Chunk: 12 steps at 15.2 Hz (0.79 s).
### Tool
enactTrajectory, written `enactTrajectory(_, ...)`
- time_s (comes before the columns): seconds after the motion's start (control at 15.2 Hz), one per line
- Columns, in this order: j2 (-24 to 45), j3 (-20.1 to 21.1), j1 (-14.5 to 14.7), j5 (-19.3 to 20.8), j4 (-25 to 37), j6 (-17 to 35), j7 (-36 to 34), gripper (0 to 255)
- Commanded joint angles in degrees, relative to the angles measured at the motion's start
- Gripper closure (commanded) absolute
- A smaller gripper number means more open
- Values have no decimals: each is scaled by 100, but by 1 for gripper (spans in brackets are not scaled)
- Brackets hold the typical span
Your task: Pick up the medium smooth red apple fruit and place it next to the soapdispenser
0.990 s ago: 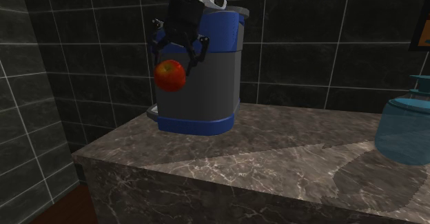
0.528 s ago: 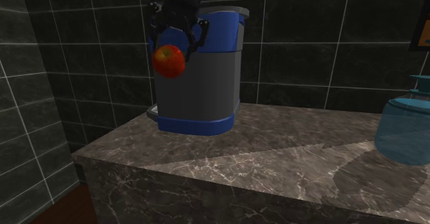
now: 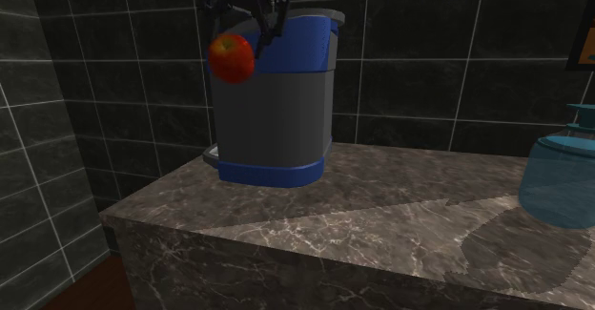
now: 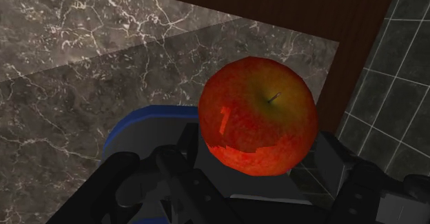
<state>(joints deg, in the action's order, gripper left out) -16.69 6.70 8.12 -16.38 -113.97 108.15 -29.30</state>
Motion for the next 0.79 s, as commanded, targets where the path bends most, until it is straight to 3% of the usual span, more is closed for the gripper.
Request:
enactTrajectory(0.0,11,-7,-4,14,147,-135,-30,255)
enactTrajectory(0.73,194,-38,-22,86,1176,-961,-227,255)
